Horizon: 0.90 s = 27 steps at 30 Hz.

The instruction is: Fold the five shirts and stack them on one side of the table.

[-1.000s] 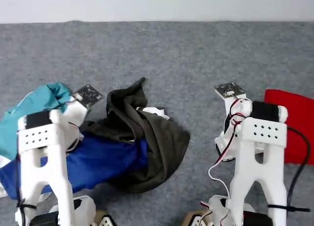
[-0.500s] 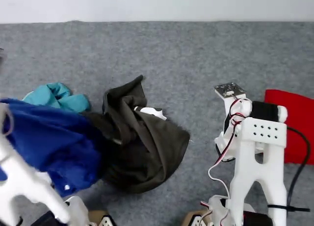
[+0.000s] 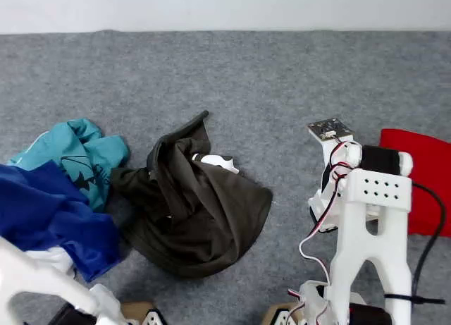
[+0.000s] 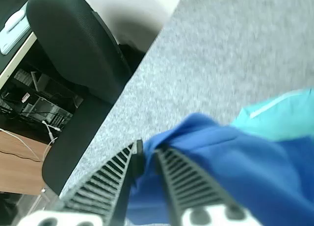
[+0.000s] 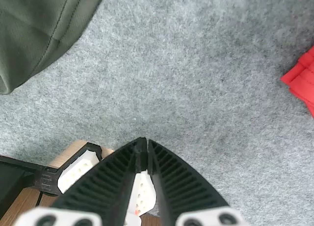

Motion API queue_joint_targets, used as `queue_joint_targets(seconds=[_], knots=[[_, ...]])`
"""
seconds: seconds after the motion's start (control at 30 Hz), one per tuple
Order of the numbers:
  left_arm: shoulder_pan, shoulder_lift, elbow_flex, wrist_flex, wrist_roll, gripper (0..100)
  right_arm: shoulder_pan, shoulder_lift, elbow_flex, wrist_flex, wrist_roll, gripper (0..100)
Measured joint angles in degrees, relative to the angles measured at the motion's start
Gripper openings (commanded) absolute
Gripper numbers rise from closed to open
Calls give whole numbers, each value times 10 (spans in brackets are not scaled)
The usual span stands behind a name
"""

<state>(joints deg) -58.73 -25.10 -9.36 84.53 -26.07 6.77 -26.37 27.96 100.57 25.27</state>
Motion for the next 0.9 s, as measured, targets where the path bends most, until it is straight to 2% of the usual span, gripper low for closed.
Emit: queue_joint_targets(seconds=[0.07,0.2,0.43,0.57,0.63,0.8,0.9], knots=[[0,0,17,0,-8,227,-1,0,0,0,0,14],[5,0,20,0,-11,233,0,0,0,0,0,15],[65,0,22,55,-12,231,-3,0,-21,-3,0,15],[116,0,22,122,3,231,-52,5,-40,-22,0,18],[138,0,22,142,22,231,-93,30,-40,-39,0,50],[171,0,22,147,69,231,-179,134,-85,-59,-16,162],[177,0,22,147,80,227,-201,211,-147,-53,-55,173]])
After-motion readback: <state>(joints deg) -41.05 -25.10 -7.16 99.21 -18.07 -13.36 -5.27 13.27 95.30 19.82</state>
